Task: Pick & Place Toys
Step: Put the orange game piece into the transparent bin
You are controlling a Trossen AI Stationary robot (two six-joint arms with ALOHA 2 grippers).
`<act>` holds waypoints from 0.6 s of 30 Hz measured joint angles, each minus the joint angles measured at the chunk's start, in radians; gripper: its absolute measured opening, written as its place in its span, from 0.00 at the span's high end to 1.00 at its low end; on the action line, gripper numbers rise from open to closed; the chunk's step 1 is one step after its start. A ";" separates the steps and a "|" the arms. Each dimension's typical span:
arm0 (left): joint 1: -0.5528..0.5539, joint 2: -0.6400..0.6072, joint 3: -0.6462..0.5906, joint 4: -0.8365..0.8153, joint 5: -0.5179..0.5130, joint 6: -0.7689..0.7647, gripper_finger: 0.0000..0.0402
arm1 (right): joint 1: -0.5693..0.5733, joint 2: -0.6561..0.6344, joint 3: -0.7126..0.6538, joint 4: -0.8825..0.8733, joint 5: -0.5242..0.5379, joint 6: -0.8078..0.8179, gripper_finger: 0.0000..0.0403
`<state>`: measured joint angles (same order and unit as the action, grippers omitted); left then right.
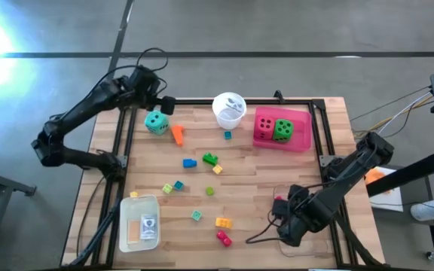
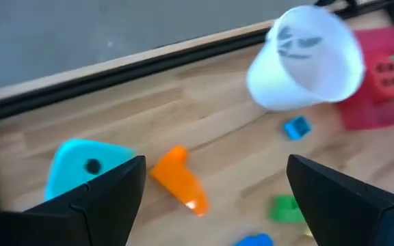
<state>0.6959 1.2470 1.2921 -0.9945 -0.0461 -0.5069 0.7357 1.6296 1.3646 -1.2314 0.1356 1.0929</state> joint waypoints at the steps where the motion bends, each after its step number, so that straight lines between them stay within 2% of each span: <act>1: 0.011 0.015 0.012 -0.013 -0.004 0.023 0.12 | 0.000 -0.001 0.001 0.000 0.005 0.008 0.09; 8: 0.067 0.096 0.028 -0.081 -0.015 0.108 0.12 | 0.000 -0.008 0.010 -0.001 0.080 0.098 0.09; 18: 0.110 0.171 0.026 -0.173 -0.019 0.110 0.12 | 0.003 -0.083 0.022 0.003 0.411 0.195 0.09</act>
<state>0.8057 1.4180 1.3177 -1.1672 -0.0651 -0.3965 0.7387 1.5468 1.3869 -1.2285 0.5465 1.2875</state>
